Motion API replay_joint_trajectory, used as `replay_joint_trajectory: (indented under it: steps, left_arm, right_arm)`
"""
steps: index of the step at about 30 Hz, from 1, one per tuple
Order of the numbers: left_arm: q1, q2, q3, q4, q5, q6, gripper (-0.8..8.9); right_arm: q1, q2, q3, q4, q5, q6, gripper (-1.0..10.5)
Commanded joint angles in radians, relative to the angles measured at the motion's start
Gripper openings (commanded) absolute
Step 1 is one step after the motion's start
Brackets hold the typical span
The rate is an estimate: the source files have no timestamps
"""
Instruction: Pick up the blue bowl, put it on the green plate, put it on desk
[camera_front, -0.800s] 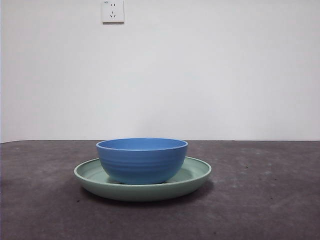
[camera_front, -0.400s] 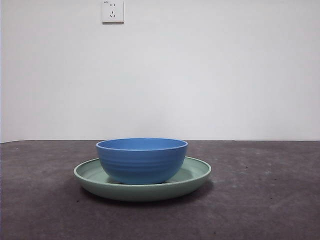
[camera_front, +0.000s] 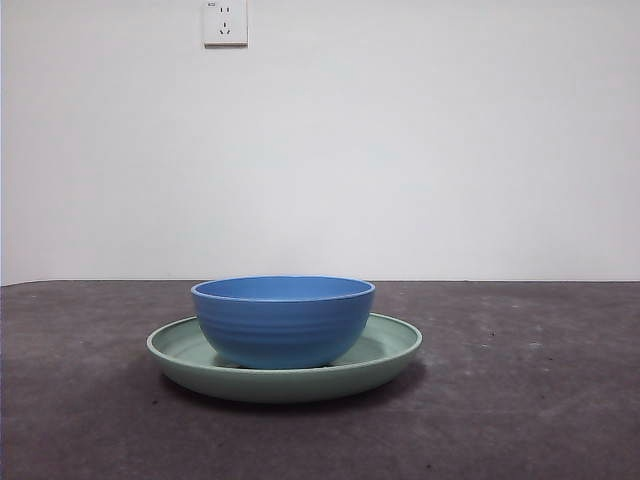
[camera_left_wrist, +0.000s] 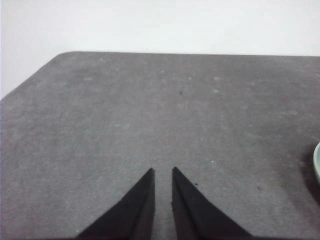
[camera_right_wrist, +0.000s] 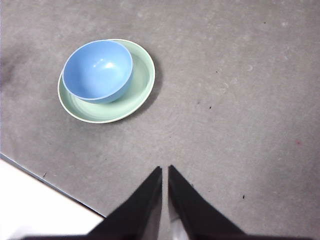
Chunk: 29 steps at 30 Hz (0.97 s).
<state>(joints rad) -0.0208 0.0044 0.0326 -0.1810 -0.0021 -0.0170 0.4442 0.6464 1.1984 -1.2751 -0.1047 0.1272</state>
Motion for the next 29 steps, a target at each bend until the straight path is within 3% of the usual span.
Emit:
replay_joint_trajectory:
  steps: [1,29]
  left_arm:
    - [0.014,-0.002,-0.021,0.001,-0.003,-0.006,0.55]
    - [0.041,-0.002,-0.021,-0.009,-0.004,-0.006,0.55]
  right_arm:
    - [0.005,0.005,0.013,0.01,0.001,-0.004,0.2]
    - [0.005,0.005,0.013,0.01,0.001,-0.004,0.2]
